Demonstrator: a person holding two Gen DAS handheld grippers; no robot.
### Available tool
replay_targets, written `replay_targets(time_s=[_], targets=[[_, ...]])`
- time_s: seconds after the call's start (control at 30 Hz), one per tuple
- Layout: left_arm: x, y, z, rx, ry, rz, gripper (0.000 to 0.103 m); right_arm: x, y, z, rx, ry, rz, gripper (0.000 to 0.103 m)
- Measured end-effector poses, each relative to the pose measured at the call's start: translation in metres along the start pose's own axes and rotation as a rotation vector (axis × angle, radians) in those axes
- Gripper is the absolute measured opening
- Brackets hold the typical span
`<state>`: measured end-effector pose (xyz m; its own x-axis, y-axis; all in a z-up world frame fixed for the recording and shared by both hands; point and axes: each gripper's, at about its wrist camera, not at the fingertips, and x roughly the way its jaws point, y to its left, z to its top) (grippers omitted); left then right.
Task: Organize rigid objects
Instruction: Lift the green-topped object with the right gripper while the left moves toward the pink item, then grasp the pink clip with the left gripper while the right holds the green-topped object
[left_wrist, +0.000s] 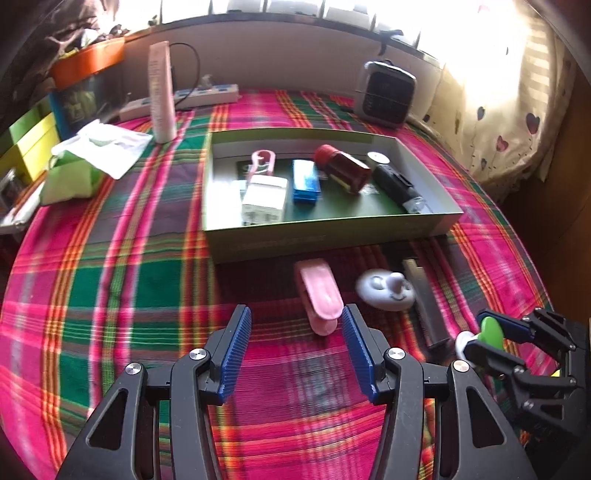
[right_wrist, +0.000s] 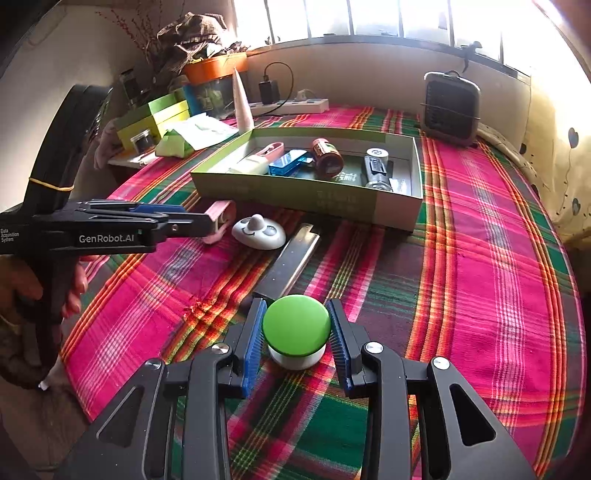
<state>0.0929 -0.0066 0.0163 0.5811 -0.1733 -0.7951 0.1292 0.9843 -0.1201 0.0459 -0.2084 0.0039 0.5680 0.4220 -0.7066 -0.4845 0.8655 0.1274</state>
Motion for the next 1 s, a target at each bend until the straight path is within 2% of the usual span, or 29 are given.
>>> replay_targets(time_s=[0.2,0.33,0.5,1.0], targets=[[-0.001,0.010,-0.001,-0.018,-0.003,0.016,0.051,-0.001,-0.005,0.000,0.015,-0.009,-0.020,0.035],[-0.004,0.012,-0.002,-0.020,-0.014,-0.047,0.051,-0.002,-0.011,0.002,0.041,-0.021,-0.031,0.035],[0.001,0.004,0.003,0.021,-0.014,-0.053,0.051,-0.004,-0.018,0.004,0.072,-0.034,-0.036,0.035],[0.028,-0.003,0.018,0.048,0.009,-0.004,0.051,0.001,-0.032,0.012,0.116,-0.039,-0.054,0.035]])
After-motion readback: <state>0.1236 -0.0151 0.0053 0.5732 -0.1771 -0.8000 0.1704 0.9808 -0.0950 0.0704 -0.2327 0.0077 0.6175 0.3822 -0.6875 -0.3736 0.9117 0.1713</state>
